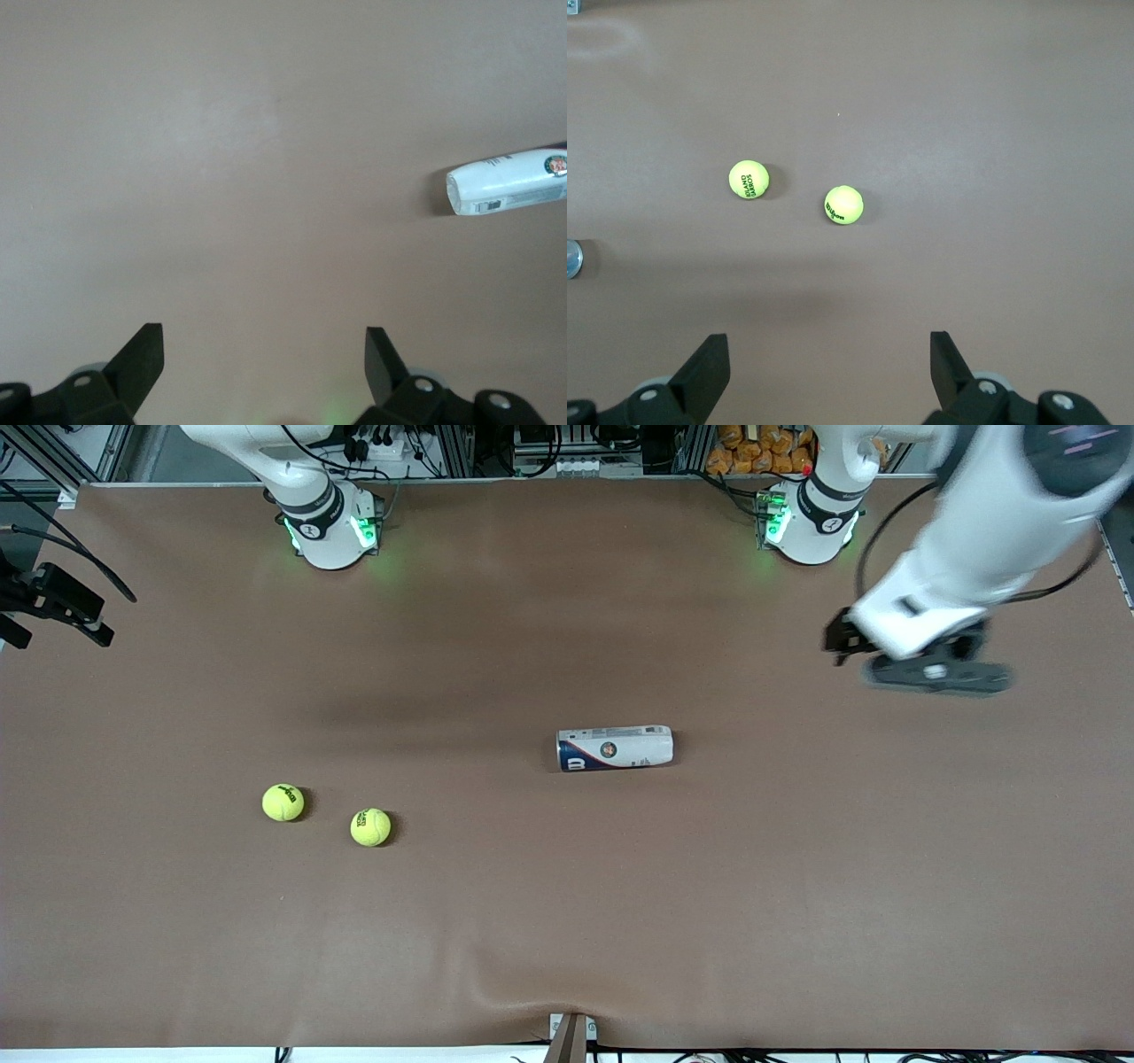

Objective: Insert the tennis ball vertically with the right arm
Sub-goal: 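Reach the left gripper to the white tennis ball can and grasp it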

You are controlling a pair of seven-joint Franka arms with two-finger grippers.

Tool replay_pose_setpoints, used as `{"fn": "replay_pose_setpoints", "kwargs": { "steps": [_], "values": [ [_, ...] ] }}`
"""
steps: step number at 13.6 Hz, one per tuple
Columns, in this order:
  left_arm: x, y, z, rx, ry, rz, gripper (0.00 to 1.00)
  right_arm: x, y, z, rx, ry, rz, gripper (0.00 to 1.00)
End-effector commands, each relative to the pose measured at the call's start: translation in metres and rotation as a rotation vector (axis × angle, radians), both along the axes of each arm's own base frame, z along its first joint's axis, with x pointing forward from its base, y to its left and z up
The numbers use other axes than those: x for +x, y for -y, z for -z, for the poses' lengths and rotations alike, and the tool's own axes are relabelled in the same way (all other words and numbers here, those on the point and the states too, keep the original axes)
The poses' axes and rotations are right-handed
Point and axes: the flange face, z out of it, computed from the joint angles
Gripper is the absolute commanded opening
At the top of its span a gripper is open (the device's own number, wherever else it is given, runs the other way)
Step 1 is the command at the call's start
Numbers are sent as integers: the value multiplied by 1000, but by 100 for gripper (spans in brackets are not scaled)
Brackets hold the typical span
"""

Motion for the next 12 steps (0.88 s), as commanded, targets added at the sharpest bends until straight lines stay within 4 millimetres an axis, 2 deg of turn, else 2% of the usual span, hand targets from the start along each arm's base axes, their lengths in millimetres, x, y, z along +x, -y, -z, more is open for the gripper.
{"fn": "replay_pose_setpoints", "kwargs": {
  "steps": [1, 3, 6, 9, 11, 12],
  "values": [
    [18, 53, 36, 32, -34, 72, 100, -2, 1, -1, -14, -6, -13, 100],
    [24, 93, 65, 60, -44, 140, 100, -1, 1, 0, -14, -9, -11, 100],
    [28, 153, 113, 129, -26, 242, 100, 16, 3, 24, -16, -48, -7, 100],
    [34, 173, 144, 109, -10, 295, 100, 28, 1, 47, -11, -94, -6, 100],
    [26, 196, 165, 112, -12, 337, 100, 34, 0, 59, -6, -117, -6, 100],
    [27, 199, 176, 109, -17, 354, 100, 36, -1, 64, -6, -126, -7, 100]
  ]
}}
